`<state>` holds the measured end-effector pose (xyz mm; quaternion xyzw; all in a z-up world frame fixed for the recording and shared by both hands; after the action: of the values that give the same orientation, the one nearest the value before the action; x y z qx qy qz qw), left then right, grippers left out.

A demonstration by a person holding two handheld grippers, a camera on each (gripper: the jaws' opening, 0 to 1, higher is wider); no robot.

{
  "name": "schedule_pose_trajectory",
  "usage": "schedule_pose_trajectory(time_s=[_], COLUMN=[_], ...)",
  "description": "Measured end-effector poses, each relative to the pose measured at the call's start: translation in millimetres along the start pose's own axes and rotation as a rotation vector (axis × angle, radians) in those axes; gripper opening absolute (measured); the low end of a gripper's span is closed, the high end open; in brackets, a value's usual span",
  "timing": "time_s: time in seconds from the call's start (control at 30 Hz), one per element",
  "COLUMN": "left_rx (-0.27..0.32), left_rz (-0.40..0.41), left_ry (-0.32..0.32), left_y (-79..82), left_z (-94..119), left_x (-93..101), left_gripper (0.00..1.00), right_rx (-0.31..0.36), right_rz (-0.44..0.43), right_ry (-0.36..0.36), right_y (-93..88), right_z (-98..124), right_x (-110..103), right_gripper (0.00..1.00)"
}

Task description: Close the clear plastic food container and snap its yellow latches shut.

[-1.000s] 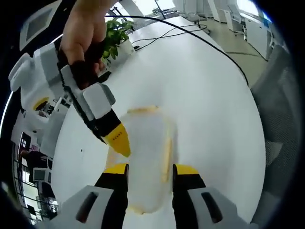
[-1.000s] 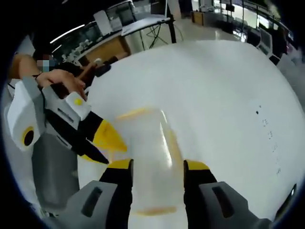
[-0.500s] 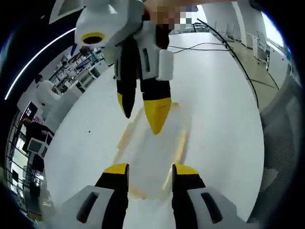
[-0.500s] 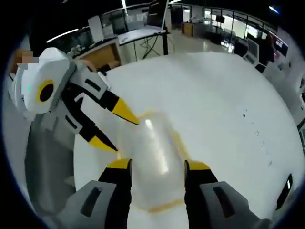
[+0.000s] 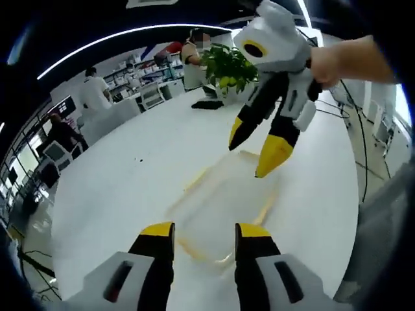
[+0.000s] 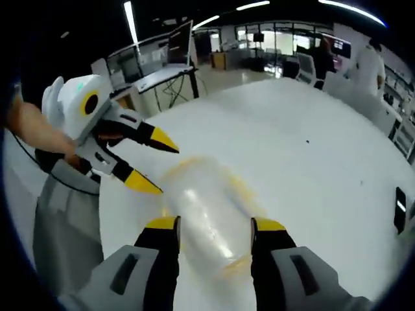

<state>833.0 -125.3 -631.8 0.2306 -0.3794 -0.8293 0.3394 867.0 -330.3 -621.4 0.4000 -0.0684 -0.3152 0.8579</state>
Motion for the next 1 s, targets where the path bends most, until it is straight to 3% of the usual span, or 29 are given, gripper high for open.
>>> schedule_pose_trajectory(time_s=[0.07,0.2,0.27,0.4,0.53,1.0], left_rx=[0.004,-0.002,0.025,0.029,0.024,0.041], left_rz=[0.093,0.202,0.287,0.302,0.352,0.474], left_ry=[0.011,0.012,0.008,0.012,-0.004,-0.036], left_y=[-4.9,-15.4,-19.2,-25.6,-30.7,-36.0], left_z=[0,0,1,2,-1,-10], left_x=[-3.4,-5.5,-5.0,-5.3,-3.2,1.4], left_gripper=[0.33,0.33,0.33,0.33,0.33,0.28], right_rx=[0.02,0.054,0.081,0.152,0.179,0.205], right_rz=[-0.026,-0.08,-0.141,-0.324,-0.471,-0.527], right_ry=[-0.029,-0.077,-0.111,-0.143,-0.134,-0.15], right_y=[-3.7,-14.3,-21.8,-39.8,-57.1,-72.7], right_z=[3,8,9,13,11,3], right_x=[1,4,5,3,1,-14], right_gripper=[0.4,0.39,0.38,0.37,0.34,0.26])
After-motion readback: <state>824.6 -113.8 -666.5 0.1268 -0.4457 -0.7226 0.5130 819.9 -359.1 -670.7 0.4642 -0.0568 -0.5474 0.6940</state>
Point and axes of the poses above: the point that each gripper's makers call its tool centre point, and the gripper's own axes: z roughly backward along the fingers, x roughly to its right, y roughly out of its top, the point moved 9 cm from there along z, roughly backward along the fingers, and after that the axes turned 1 degree about z, right-handed, at the moved point
